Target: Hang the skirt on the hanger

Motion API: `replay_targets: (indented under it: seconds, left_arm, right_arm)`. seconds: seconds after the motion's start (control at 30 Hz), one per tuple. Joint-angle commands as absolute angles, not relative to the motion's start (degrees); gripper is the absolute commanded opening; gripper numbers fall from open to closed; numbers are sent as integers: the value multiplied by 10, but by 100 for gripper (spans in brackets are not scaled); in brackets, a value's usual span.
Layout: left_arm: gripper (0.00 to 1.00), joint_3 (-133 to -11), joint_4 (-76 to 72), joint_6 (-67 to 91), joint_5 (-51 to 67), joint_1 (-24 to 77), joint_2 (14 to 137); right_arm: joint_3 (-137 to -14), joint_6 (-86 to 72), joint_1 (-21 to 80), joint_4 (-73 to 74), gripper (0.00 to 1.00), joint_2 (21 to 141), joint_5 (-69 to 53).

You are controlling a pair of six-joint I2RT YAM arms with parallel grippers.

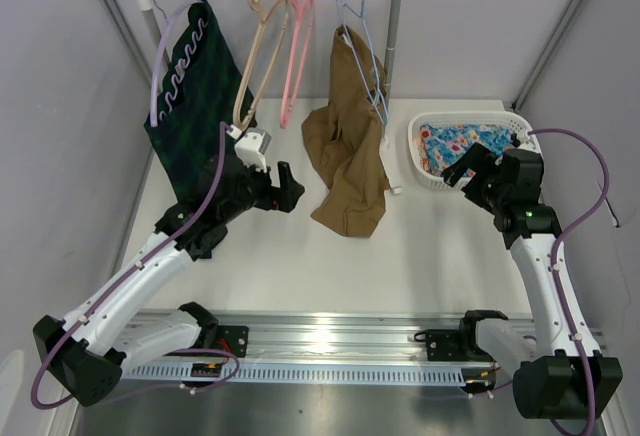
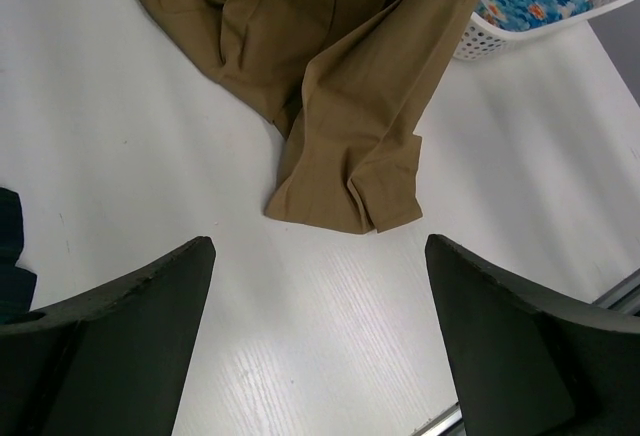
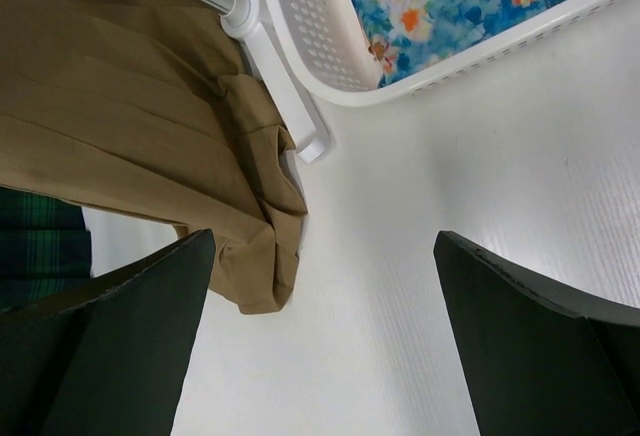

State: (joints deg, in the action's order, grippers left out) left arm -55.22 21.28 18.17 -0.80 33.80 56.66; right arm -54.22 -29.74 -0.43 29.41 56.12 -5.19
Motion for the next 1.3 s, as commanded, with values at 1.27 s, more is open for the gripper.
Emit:
replay_targets:
  seconds: [1.27]
  left_arm:
    - [92, -528, 192, 186, 88, 342, 590]
  right_arm:
    - [-1210, -171, 45, 426, 72, 1310, 61]
